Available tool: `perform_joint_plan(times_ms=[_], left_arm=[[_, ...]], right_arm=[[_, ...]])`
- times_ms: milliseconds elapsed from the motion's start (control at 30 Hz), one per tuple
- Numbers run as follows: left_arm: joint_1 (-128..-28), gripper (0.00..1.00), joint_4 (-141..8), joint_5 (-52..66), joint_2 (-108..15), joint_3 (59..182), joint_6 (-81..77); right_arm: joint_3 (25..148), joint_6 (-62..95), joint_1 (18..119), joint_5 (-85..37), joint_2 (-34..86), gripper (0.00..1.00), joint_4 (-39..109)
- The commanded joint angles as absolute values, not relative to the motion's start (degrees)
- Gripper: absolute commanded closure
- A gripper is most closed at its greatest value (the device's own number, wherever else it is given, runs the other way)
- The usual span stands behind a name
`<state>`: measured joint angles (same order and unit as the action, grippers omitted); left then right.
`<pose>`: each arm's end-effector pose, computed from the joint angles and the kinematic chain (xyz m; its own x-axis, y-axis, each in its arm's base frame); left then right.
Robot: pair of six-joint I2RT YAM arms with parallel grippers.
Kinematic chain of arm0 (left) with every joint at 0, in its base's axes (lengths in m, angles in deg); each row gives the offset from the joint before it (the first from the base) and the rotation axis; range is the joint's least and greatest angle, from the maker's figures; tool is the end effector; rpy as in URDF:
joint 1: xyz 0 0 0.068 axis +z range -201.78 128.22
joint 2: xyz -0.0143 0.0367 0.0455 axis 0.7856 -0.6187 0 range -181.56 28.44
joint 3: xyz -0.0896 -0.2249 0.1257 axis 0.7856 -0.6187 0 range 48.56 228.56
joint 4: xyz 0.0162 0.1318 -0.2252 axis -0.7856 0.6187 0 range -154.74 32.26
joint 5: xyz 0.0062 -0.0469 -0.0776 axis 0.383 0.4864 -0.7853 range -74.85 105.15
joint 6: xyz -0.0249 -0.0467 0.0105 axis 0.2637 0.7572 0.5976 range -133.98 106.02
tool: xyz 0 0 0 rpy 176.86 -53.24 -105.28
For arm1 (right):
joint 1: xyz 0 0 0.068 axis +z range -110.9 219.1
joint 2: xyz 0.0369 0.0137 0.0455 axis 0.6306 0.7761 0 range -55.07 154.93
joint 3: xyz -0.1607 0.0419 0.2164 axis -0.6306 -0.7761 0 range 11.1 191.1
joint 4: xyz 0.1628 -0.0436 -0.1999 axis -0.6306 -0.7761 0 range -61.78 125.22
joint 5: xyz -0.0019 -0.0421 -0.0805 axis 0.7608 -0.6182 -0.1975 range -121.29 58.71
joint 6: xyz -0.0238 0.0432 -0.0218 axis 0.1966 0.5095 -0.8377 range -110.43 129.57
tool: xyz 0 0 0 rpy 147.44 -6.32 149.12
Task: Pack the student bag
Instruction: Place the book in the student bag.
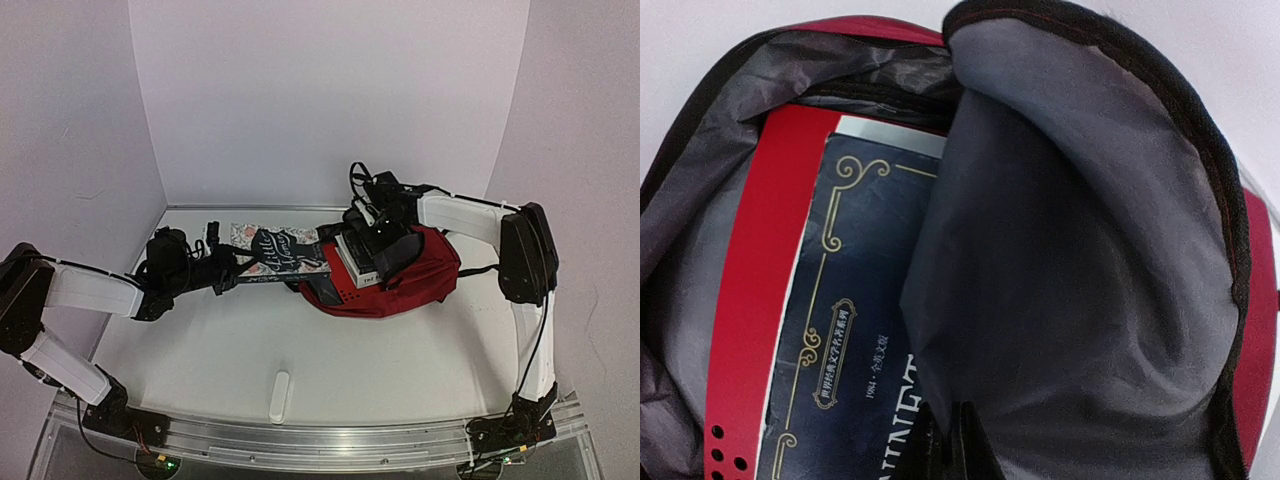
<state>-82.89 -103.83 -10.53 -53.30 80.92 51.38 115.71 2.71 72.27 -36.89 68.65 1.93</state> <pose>0.2416 -0.1637 0.2089 -0.8189 -0.4626 -0.3397 0.2071 0.3137 -0.9266 0.4073 0.2622 0.2228 -0.5993 -0.5338 -0.5966 -0.5704 0.8076 -0.1496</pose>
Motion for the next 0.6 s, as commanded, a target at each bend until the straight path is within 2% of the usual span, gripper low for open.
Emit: perform_joint_plan(times_ms=[0,167,400,567], left_arm=[[-82.72,1.0,-111.02,-10.87,-53.22,83.49,50.18],[-82.71,1.0,-117.69,-12.45,-60.0,87.24,51.72],[-83.12,1.0,-128.27,-15.47,-73.7,96.45,55.68],[-84.14,1.0,-128.99,-15.78,-79.48,101.96,56.17]], right_arm=[[118.41,2.77,72.29,-36.41,65.44,1.0,0.94],[119.8,6.3,72.33,-28.69,61.67,1.0,-0.13],[120.66,7.6,72.23,-26.68,60.61,1.0,-1.31],[120.72,7.85,72.21,-25.88,60.36,1.0,-1.71]])
